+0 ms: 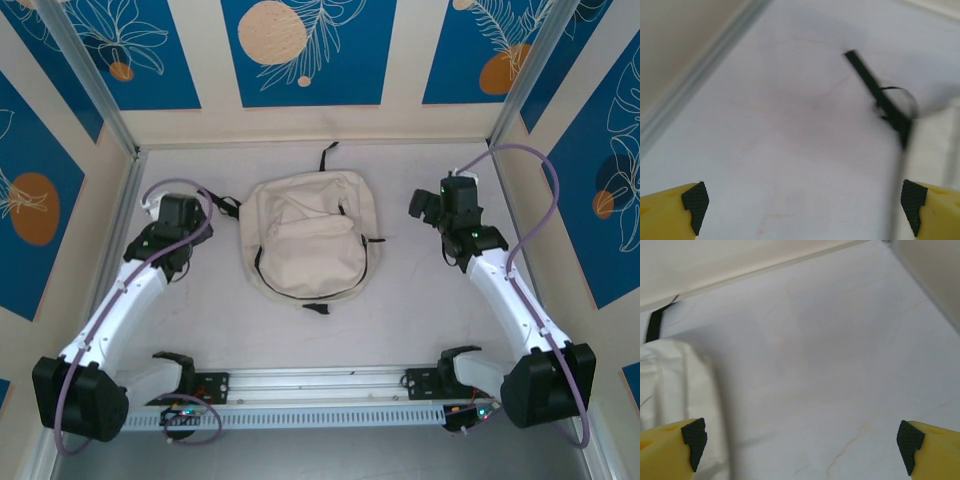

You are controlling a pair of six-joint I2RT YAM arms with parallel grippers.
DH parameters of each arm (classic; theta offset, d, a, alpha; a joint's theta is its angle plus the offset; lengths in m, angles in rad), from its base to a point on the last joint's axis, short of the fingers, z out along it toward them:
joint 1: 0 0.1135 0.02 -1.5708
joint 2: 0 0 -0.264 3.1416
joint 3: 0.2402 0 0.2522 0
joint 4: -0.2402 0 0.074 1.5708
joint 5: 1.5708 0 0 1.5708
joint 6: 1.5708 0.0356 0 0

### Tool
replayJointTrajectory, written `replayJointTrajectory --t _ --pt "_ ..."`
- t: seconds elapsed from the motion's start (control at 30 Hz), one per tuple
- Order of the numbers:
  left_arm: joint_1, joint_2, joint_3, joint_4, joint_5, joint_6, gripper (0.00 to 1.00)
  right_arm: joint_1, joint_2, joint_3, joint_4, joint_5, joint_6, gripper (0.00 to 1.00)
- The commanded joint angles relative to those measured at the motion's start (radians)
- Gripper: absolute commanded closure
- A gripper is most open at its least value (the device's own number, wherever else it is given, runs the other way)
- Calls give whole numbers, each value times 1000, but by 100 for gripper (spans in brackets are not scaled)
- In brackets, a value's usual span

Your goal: Pack the student bag

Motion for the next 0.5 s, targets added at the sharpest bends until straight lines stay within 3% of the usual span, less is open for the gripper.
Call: replayJointTrajectory --t 0.0,0.17,0.47 --pt "21 -56 -99 175 -158 98 0 -51 -18 -83 173 86 -2 1" --pt "32 -72 -242 385 -183 252 0 -73 -13 -315 490 52 -105 1" --pt "58 64 -412 850 23 510 0 -86 131 -468 828 -88 -220 1"
